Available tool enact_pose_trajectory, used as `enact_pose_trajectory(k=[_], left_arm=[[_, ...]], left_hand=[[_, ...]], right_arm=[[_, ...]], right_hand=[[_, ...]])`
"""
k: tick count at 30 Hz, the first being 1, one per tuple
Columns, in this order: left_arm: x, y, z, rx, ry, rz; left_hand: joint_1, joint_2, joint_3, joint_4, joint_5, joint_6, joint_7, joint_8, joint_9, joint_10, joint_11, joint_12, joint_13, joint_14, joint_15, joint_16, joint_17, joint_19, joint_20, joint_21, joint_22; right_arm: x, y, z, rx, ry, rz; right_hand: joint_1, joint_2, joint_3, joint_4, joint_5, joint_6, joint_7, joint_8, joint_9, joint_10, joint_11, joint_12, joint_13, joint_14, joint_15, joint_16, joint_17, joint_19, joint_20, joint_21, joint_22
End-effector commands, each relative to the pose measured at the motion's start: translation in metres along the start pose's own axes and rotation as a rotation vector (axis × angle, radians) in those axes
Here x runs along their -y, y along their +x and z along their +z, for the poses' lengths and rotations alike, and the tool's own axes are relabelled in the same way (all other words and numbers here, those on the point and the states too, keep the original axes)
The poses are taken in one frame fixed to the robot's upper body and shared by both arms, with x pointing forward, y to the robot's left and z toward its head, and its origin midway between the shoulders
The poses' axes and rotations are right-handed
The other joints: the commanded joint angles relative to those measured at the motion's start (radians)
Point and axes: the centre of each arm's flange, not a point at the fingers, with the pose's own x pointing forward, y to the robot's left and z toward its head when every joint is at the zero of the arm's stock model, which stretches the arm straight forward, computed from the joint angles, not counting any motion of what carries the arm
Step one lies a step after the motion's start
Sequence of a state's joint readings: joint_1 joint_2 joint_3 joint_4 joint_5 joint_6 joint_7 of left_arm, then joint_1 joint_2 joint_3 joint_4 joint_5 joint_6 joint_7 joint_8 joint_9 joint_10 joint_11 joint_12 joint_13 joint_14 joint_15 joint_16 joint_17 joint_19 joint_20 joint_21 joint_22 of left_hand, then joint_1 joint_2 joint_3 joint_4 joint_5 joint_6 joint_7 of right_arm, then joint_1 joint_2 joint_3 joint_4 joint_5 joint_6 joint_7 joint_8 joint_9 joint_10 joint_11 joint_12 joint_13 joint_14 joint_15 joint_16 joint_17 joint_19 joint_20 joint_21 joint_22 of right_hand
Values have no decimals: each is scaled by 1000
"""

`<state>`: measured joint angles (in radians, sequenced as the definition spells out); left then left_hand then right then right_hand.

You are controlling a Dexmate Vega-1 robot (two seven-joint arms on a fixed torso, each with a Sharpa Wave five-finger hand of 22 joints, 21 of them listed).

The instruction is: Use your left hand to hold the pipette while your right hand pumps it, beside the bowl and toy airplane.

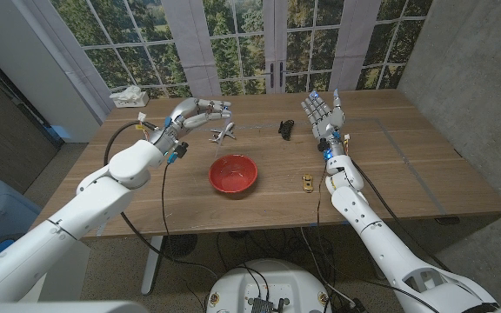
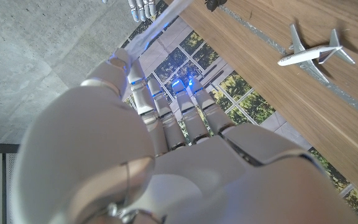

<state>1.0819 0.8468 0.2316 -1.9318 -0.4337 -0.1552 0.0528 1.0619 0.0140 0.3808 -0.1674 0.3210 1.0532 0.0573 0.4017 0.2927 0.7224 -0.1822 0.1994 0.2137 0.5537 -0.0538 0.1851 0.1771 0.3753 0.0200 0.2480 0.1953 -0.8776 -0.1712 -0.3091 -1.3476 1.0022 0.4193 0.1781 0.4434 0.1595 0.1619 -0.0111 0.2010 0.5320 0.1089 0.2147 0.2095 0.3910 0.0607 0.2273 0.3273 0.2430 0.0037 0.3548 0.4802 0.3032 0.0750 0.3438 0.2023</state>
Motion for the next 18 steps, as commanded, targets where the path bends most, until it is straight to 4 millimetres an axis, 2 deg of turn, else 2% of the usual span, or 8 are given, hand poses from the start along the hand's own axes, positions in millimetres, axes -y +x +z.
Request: enact_pose_trajectory(k=[1, 8, 18], left_arm=[[-3, -2, -1, 5, -9, -3], [-5, -2, -3, 5, -11, -3], [-8, -3, -4, 5, -16, 1]], left_hand=[[-2, -11, -12, 0, -10, -20, -4, -21, 197, -12, 7, -5, 3, -6, -140, 5, 3, -1, 5, -2, 3], [-6, -13, -21, 2, -16, -49, 2, -41, 187, -33, 20, -9, 3, -16, -137, 3, 3, -6, 10, -4, 3], [-9, -13, -28, 4, -20, -63, 5, -53, 180, -39, 23, -7, 3, -21, -132, 4, 4, -8, 12, -4, 3]], right_arm=[[-3, -1, 0, 3, -7, 0], [-5, 0, 0, 2, -11, 3], [-7, 4, -2, 1, -13, 9]], right_hand=[[-9, -3, 5, -1, 1, 2, 2, 3, 1, 3, 3, 6, 5, 3, 8, -1, 1, -1, 7, 0, 1], [-11, -3, 8, -4, 1, 2, 1, 3, 1, 3, 3, 6, 5, 3, 7, -2, 2, -1, 8, 0, 1], [-14, -4, 10, -7, 1, 2, 1, 3, 1, 2, 2, 6, 6, 4, 9, -2, 2, -1, 7, 1, 1]])
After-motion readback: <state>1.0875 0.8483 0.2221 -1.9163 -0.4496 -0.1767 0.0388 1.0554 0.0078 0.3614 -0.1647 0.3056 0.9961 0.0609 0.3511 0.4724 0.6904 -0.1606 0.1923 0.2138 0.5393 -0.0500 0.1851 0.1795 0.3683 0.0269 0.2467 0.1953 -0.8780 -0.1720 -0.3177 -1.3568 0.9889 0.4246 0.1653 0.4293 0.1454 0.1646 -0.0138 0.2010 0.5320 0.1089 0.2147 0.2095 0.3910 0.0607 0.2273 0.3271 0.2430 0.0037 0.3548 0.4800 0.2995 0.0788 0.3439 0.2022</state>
